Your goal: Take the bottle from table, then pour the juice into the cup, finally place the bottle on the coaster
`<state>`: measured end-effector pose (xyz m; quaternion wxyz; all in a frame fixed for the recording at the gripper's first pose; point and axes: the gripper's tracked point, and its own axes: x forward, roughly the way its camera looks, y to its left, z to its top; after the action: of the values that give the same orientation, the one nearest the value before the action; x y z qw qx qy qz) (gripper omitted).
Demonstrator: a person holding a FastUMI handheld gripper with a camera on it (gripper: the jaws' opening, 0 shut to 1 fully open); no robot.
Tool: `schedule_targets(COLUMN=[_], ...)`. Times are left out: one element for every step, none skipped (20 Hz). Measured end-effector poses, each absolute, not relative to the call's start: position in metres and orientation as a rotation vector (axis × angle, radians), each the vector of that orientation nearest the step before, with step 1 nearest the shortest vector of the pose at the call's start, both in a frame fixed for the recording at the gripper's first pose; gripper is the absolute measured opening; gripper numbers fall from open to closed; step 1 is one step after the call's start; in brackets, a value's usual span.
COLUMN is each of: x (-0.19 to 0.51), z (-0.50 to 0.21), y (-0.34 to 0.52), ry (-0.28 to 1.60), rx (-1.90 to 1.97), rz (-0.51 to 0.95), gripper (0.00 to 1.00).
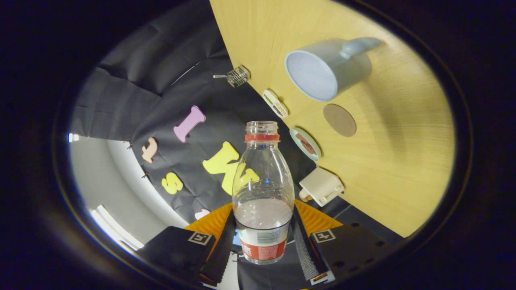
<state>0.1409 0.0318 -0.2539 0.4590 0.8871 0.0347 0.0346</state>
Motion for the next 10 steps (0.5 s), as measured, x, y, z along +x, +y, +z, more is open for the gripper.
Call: schedule_targets(x=[0.138, 0.137, 0.133, 0.131, 0.129, 0.127, 0.126, 0.124, 0.120, 0.117], z=[-0.252, -0.249, -0.243, -0.235, -0.227, -0.222, -0.222, -0.220, -0.217, -0.211], y=[0.035, 0.036, 0.031, 0.028, 0.028, 0.030, 0.031, 0.032, 0.034, 0.033], ry=[0.101, 0.100, 0.078, 0.045, 0.028, 0.022, 0.029, 0.038, 0.047, 0.043], rx=[2.124, 2.059, 1.999, 1.940, 1.878, 1.800, 1.730, 1.653, 1.582, 1.523], rz=[0.078, 0.070, 0.068, 0.076, 0.089, 0.089, 0.080, 0.071, 0.066, 0.065], gripper=[0.75, 0.76, 0.76, 0.76, 0.75, 0.75, 0.76, 0.76, 0.76, 0.76])
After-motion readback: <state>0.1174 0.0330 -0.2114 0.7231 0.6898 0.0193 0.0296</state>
